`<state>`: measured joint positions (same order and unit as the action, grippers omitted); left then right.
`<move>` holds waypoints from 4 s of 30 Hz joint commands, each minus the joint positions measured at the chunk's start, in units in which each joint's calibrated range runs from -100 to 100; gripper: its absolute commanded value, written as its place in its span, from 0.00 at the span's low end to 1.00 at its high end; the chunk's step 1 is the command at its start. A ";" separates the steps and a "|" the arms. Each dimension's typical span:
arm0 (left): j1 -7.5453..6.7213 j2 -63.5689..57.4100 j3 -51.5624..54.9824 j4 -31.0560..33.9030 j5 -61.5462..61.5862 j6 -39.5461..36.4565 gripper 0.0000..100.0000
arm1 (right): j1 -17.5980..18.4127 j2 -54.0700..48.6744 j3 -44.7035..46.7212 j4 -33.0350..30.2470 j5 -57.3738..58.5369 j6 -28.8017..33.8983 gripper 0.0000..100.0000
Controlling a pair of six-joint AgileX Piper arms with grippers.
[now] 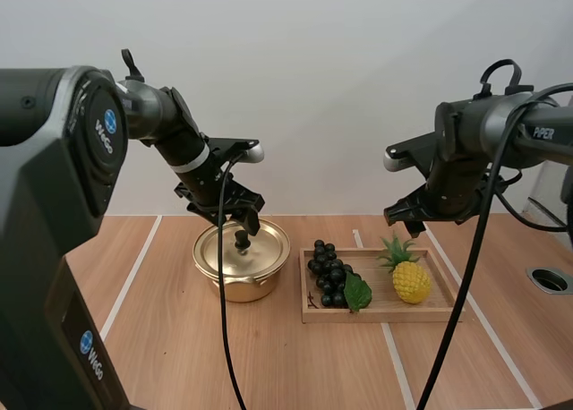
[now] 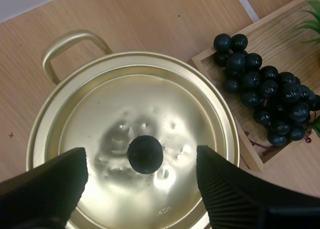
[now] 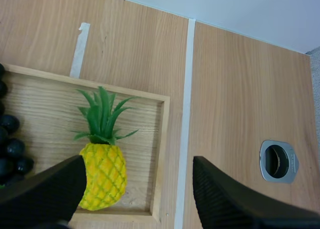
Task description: Open the pot, put the pineapple inside, and close it
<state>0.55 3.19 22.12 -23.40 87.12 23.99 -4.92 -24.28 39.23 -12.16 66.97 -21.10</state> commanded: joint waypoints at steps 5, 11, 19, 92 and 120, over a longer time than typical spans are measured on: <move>-0.17 2.25 0.05 -0.70 -0.15 0.45 1.00 | -0.25 1.09 0.38 -0.15 -2.10 -0.12 1.00; -2.14 2.55 0.05 3.42 -1.69 0.83 1.00 | -0.25 2.33 0.42 -0.15 -2.86 0.21 1.00; -4.84 2.55 0.05 10.23 -4.68 -3.37 1.00 | -0.25 2.46 0.54 -0.15 -3.04 0.21 1.00; -4.84 -34.57 -5.66 10.79 -1.19 -4.45 0.00 | -0.25 12.28 1.83 8.93 -1.55 2.57 1.00; -4.84 -44.57 -5.66 10.79 0.20 -4.45 0.00 | -0.25 14.16 8.44 6.55 -13.92 2.57 1.00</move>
<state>-4.10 -39.79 17.16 -12.59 87.90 19.60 -4.92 -10.95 47.42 -5.15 53.52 -18.77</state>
